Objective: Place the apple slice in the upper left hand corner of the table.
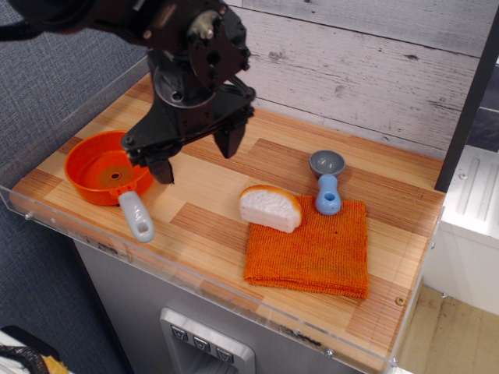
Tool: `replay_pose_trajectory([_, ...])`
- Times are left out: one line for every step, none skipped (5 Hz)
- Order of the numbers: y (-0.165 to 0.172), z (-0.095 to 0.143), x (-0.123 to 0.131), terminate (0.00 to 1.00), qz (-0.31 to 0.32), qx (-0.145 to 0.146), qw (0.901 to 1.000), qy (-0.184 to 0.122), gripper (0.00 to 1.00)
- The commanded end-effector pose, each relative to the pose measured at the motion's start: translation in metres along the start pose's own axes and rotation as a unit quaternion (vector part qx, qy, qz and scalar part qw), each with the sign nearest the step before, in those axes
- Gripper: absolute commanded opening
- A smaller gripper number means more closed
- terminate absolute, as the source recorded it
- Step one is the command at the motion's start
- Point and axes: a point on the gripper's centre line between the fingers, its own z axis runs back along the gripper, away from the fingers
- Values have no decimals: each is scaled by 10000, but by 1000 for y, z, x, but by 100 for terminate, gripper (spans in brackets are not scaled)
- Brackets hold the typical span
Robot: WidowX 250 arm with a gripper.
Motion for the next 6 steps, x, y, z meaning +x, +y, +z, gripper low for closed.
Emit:
replay_pose_trajectory([13, 5, 0, 0, 2460, 566, 9670, 351, 100])
replay_pose_trajectory([5, -5, -7, 0, 2646, 444, 9601, 786, 100])
replay_pose_trajectory([-14, -16, -22, 0, 2402, 361, 9643, 1053, 100])
replay_pose_trajectory([-32, -26, -36, 0, 2227, 268, 9641, 1419, 100])
replay_pose_trajectory([-46, -35, -51, 0, 2083, 199, 9619, 1760, 100])
replay_pose_trajectory([-49, -41, -59, 0, 2067, 234, 9608, 1835, 100])
